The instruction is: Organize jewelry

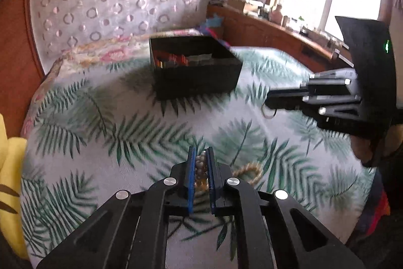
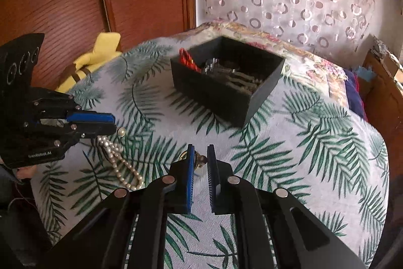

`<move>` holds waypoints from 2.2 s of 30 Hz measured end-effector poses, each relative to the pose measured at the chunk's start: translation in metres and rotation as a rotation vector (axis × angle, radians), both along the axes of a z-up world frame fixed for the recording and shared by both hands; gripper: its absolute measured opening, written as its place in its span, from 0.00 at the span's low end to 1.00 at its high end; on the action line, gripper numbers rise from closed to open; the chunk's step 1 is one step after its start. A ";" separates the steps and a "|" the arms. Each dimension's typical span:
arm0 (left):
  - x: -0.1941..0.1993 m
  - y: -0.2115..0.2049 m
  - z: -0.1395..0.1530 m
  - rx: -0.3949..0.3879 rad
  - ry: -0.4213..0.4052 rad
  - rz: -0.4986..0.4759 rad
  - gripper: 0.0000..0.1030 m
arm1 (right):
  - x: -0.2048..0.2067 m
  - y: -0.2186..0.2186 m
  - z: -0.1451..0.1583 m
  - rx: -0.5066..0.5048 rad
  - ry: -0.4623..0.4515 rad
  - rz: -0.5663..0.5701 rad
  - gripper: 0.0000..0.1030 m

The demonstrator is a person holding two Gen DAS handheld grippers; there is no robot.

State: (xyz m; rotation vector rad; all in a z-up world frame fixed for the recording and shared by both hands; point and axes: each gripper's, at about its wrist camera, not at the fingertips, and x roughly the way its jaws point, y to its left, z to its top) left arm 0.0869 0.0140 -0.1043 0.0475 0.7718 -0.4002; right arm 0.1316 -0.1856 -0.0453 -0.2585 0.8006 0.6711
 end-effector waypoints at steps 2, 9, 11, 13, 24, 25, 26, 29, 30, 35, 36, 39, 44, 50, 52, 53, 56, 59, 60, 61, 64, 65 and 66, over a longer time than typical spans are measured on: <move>0.004 -0.001 0.016 -0.012 -0.034 0.004 0.07 | 0.003 -0.001 0.009 0.011 -0.017 -0.007 0.11; 0.023 -0.009 0.075 -0.028 -0.157 0.006 0.07 | 0.018 -0.004 0.039 0.044 -0.072 -0.027 0.11; 0.031 -0.012 0.088 -0.029 -0.183 0.008 0.07 | 0.025 -0.004 0.047 0.053 -0.084 -0.036 0.11; 0.043 -0.016 0.100 -0.030 -0.202 0.014 0.07 | 0.032 -0.003 0.053 0.060 -0.093 -0.042 0.11; 0.089 -0.031 0.115 -0.019 -0.228 0.042 0.07 | 0.081 0.003 0.048 0.080 -0.061 -0.076 0.11; 0.096 -0.032 0.111 -0.012 -0.219 0.048 0.07 | 0.086 0.004 0.043 0.080 -0.050 -0.079 0.11; 0.101 -0.033 0.106 -0.005 -0.212 0.054 0.08 | 0.089 0.005 0.040 0.081 -0.042 -0.081 0.11; 0.112 -0.031 0.094 -0.011 -0.176 0.068 0.08 | 0.099 0.006 0.029 0.088 -0.018 -0.090 0.12; 0.115 -0.030 0.091 -0.012 -0.166 0.072 0.08 | 0.101 0.006 0.027 0.090 -0.015 -0.094 0.12; 0.117 -0.025 0.083 0.003 -0.162 0.102 0.30 | 0.109 0.003 0.022 0.108 0.001 -0.111 0.17; 0.116 -0.025 0.082 0.006 -0.168 0.108 0.34 | 0.108 0.001 0.022 0.112 -0.001 -0.117 0.21; 0.110 -0.022 0.081 0.015 -0.183 0.133 0.55 | 0.101 -0.003 0.026 0.126 -0.016 -0.122 0.21; 0.084 -0.022 0.081 0.037 -0.232 0.174 0.89 | 0.071 -0.016 0.039 0.139 -0.082 -0.167 0.33; 0.048 -0.023 0.086 0.068 -0.269 0.219 0.93 | 0.023 -0.036 0.064 0.198 -0.157 -0.221 0.57; 0.035 -0.023 0.090 0.057 -0.268 0.230 0.93 | 0.005 -0.042 0.074 0.209 -0.185 -0.232 0.64; 0.028 -0.023 0.091 0.052 -0.268 0.237 0.93 | -0.003 -0.046 0.079 0.215 -0.199 -0.244 0.70; 0.010 -0.022 0.097 0.051 -0.276 0.272 0.93 | -0.024 -0.054 0.091 0.227 -0.237 -0.264 0.86; -0.006 -0.020 0.102 0.038 -0.283 0.287 0.93 | -0.048 -0.060 0.099 0.225 -0.282 -0.294 0.94; -0.011 -0.019 0.103 0.035 -0.284 0.291 0.93 | -0.055 -0.063 0.101 0.233 -0.294 -0.304 0.98; -0.016 -0.017 0.105 0.033 -0.287 0.295 0.93 | -0.060 -0.064 0.102 0.238 -0.299 -0.315 0.98; -0.033 -0.013 0.107 0.047 -0.299 0.312 0.93 | -0.073 -0.069 0.101 0.246 -0.307 -0.348 0.98; -0.035 -0.014 0.108 0.053 -0.301 0.314 0.93 | -0.077 -0.068 0.100 0.244 -0.313 -0.354 0.98; -0.039 -0.014 0.108 0.061 -0.304 0.317 0.93 | -0.080 -0.067 0.098 0.241 -0.313 -0.357 0.98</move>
